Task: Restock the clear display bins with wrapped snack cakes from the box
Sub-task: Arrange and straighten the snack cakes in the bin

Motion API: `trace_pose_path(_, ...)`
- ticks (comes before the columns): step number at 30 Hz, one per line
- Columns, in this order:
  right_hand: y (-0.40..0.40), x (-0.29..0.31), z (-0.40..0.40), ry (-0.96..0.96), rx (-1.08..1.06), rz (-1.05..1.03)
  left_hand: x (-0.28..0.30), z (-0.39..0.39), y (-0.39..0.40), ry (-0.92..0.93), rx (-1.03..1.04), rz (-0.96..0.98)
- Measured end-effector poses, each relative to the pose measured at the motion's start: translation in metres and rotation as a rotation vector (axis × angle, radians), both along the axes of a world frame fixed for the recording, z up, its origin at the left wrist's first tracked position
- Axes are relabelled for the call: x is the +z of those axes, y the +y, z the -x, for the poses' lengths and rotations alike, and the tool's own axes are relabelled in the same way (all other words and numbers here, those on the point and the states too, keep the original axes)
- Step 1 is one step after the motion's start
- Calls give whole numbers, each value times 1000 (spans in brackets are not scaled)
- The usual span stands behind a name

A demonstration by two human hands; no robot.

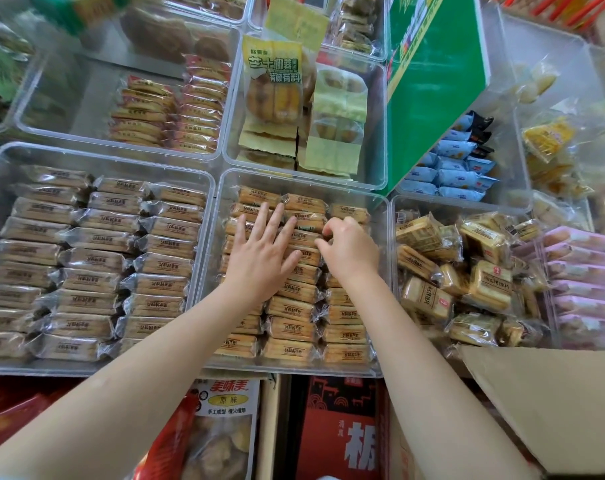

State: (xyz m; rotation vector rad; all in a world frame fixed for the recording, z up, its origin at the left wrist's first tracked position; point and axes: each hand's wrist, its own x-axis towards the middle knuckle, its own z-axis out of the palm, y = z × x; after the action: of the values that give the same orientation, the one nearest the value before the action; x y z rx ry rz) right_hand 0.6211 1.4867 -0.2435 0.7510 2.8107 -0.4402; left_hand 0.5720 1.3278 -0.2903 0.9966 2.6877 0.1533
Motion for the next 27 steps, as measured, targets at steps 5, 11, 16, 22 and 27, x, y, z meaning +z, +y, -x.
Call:
trace_pose_path(5, -8, 0, 4, -43, -34, -31, 3, -3, -5, -9, -46, -28)
trace_pose_path(11, -6, 10, 12, 67, 6, -5, 2, -14, -26, 34, -60, -75)
trace_pose_path(16, 2, 5, 10, 52, -66, 14, 6, -22, -24, -20, -64, -63)
trace_pose_path(22, -8, -4, -3, 160, -184, 20, 6, -23, -26, -33, -74, -32)
trace_pose_path(27, -14, 4, -18, 114, -68, 68, 4, -23, -25, -35, -77, -20)
